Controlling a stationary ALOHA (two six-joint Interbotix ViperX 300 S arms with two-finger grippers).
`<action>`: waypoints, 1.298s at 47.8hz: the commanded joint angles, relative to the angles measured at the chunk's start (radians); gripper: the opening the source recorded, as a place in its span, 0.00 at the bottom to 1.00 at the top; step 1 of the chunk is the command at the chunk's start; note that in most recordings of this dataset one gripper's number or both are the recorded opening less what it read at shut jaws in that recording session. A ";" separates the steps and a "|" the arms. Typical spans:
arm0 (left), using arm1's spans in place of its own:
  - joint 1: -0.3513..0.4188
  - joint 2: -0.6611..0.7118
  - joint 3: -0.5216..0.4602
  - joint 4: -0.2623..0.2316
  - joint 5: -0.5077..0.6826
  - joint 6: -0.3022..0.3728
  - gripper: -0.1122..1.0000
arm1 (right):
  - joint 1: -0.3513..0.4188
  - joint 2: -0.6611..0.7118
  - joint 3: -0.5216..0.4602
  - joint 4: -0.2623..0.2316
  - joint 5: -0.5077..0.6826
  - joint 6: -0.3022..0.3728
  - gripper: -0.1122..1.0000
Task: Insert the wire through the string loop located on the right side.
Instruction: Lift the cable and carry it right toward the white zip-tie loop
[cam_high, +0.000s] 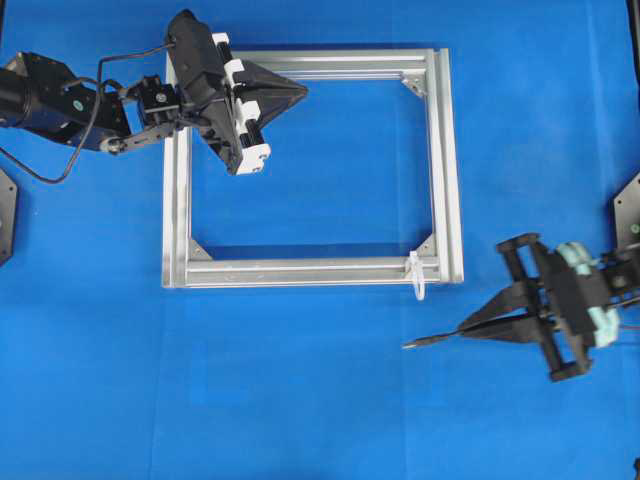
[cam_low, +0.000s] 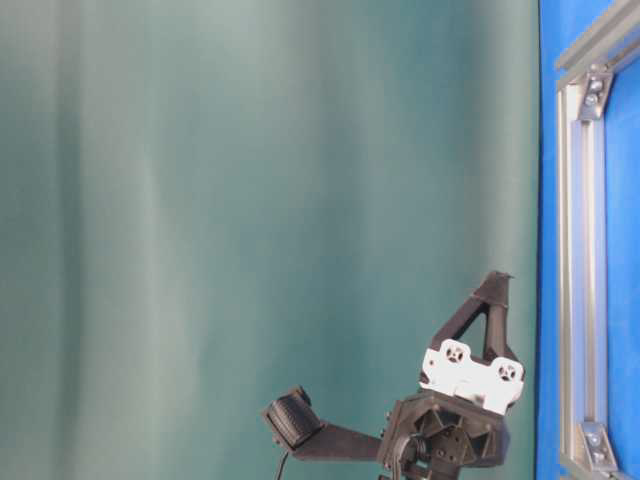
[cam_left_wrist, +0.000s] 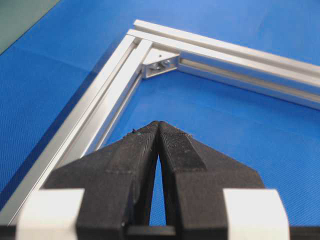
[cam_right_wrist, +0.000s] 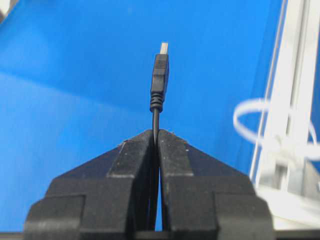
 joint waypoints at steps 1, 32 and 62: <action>-0.002 -0.034 -0.006 0.003 -0.011 -0.002 0.10 | 0.006 -0.071 0.032 0.003 0.026 0.003 0.07; -0.003 -0.035 -0.006 0.005 -0.015 -0.002 0.10 | -0.064 -0.189 0.118 0.003 0.057 -0.006 0.07; -0.008 -0.037 -0.006 0.006 -0.015 -0.002 0.10 | -0.209 -0.189 0.135 0.003 0.046 -0.008 0.07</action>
